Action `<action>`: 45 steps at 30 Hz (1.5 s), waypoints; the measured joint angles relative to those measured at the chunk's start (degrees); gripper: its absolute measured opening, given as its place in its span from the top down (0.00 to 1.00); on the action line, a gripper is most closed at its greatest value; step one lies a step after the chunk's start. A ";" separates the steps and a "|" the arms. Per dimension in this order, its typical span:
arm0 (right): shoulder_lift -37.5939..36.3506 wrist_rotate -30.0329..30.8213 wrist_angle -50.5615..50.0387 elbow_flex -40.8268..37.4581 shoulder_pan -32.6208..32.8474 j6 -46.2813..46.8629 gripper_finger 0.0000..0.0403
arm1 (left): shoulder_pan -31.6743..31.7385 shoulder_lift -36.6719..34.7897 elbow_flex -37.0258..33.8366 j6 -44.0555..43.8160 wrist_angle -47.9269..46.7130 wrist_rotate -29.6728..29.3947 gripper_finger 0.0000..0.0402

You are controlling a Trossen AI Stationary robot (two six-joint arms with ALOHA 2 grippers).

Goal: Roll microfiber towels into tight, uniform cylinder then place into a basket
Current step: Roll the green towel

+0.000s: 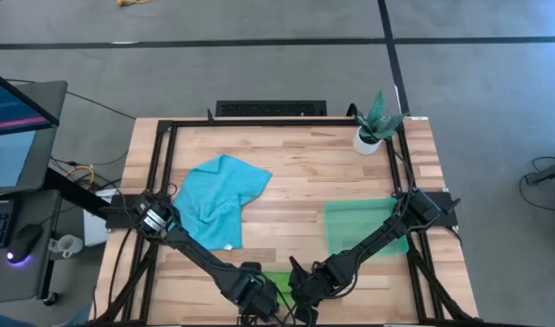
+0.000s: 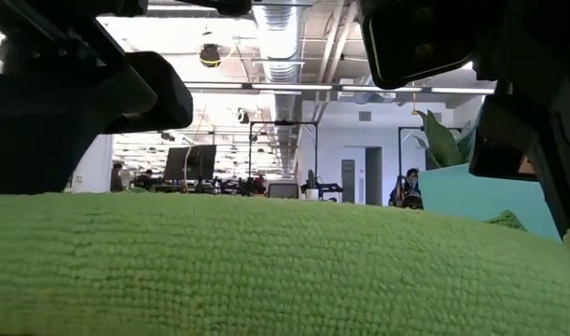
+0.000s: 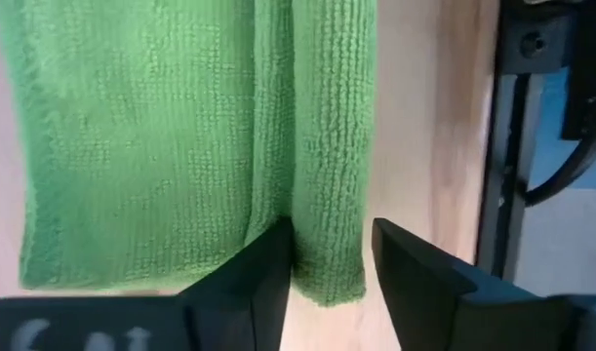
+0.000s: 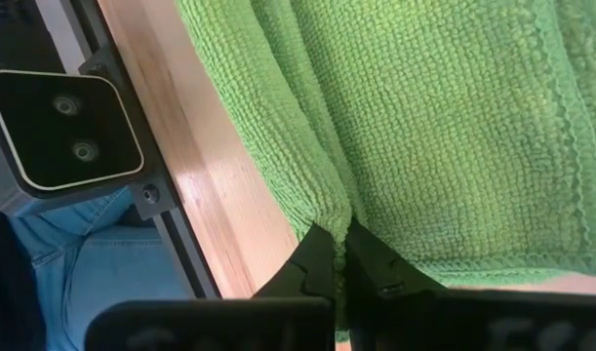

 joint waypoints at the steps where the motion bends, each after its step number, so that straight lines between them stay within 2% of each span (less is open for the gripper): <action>1: 0.01 0.02 0.00 0.00 0.00 -0.01 0.95 | 0.02 -0.23 0.00 0.41 -0.64 -0.23 0.64; 6: 0.01 0.00 -0.02 -0.02 0.00 -0.05 0.96 | -0.30 -2.55 -0.07 -0.22 -3.94 -0.85 0.64; 11: 0.04 0.03 0.03 -0.04 0.00 -0.12 0.95 | -2.34 -5.13 -0.07 -0.71 -3.83 -6.44 0.65; 17: 0.04 -0.11 0.07 -0.04 -0.32 -0.47 0.96 | -6.54 -5.29 -0.03 7.66 6.76 -12.63 0.66; 20: 0.06 -0.20 0.11 -0.06 -0.33 -0.49 0.96 | -7.38 -5.14 0.00 11.13 10.34 -12.18 0.66; 26: 0.06 -0.23 0.26 -0.07 -0.34 -0.55 0.96 | -6.23 -5.09 -0.81 12.67 12.01 -11.30 0.66; 33: 0.08 0.04 0.28 -0.07 -0.09 -0.60 0.95 | -3.03 -4.96 -6.44 9.98 14.82 -4.16 0.66; 45: 0.08 0.00 0.28 -0.07 -0.05 -0.62 0.95 | -1.96 -4.97 -7.16 8.71 14.67 -6.87 0.66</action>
